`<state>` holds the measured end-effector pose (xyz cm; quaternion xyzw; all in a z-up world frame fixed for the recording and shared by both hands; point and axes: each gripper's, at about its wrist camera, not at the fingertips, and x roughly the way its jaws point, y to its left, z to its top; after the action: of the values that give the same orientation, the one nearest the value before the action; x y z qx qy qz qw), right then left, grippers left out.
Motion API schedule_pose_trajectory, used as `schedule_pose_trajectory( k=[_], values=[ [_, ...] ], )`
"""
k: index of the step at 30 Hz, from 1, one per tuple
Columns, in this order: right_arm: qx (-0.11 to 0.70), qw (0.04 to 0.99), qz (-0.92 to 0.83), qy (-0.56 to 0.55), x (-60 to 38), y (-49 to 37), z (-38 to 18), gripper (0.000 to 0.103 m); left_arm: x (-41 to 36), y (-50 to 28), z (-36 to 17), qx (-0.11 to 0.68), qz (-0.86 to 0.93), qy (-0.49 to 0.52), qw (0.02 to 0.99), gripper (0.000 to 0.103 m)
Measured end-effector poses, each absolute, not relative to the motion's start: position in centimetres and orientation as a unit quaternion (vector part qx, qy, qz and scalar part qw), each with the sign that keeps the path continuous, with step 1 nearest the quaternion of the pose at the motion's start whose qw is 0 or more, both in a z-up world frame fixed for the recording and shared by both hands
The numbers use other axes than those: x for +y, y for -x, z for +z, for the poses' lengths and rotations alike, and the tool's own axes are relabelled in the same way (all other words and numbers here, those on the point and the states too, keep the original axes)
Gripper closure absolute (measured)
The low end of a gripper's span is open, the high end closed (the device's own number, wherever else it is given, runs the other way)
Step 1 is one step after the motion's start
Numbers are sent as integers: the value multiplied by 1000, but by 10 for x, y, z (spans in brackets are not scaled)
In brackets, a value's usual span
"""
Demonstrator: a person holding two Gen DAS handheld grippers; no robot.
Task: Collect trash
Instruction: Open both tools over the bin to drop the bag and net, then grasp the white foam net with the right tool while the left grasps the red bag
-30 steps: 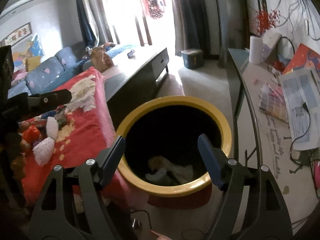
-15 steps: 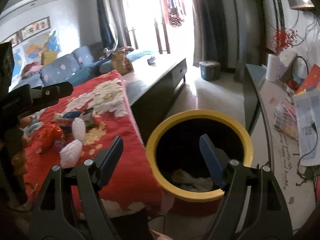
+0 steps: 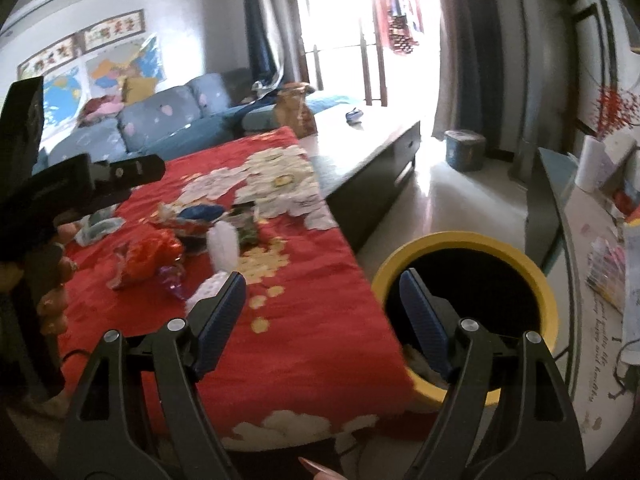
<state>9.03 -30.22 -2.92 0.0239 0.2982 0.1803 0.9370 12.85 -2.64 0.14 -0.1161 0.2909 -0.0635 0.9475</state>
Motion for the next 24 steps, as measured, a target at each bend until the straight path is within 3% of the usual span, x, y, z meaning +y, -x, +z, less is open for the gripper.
schedule_pose_trajectory(
  k=[16,24],
  values=[
    [328,915,234,11,-235,-102,-44,32,75,-116,-11,293,40,181,938,9],
    [348,906,242,9,-218,-117,-53,32,86,-119,-24,325,22,204,923,10]
  ],
)
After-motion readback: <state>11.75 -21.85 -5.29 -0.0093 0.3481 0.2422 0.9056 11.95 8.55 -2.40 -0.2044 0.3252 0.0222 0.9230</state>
